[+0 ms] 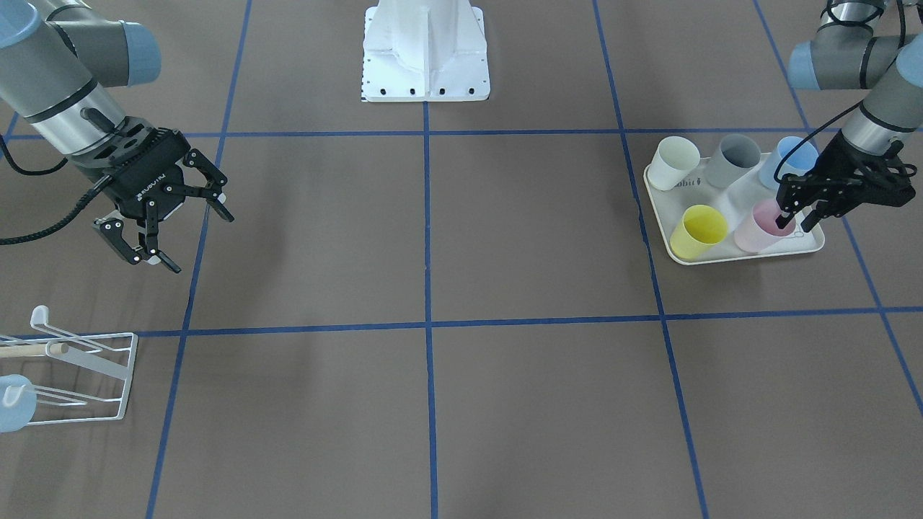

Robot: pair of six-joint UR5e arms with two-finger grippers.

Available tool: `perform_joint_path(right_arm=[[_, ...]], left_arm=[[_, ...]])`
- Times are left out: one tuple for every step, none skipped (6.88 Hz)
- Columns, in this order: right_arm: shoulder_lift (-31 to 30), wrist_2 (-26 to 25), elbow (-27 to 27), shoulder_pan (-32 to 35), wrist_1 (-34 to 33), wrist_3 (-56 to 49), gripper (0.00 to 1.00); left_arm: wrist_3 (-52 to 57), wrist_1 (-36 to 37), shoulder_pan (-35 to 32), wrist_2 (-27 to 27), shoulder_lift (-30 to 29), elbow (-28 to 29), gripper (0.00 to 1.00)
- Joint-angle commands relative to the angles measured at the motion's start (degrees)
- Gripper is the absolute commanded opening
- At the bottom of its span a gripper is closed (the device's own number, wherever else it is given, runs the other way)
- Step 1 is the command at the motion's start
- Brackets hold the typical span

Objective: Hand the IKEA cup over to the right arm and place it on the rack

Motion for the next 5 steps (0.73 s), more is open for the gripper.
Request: perform_joint_path(right_arm=[[0.0,-0.5,-0.2,-0.6,0.1,-0.1,1.00],[0.0,-0.5,-0.2,-0.7,0.1,-0.1,1.00],[0.0,-0.5,-0.3,-0.8,0.1,-0.2,1.00],[0.1,-0.5,-0.3,-1.2,0.2,-0.6,1.00],[0.1,-1.1,-0.3,-1.6,0.4,-0.8,1.00]], left_arm=[[0.0,0.0,-0.1,-0.1,0.6,-0.6,0.14],[0.0,0.0,-0.2,-0.3,0.6,-0.6,0.00],[0.1,0.0,-0.5,-1.9,0.6,-0.7,0.00],[2.6,0.3,-0.9,-4.2,0.9,-1.6,0.00],[7.1,0.9,-4.1,-7.7,1.7,-2.1,0.00]])
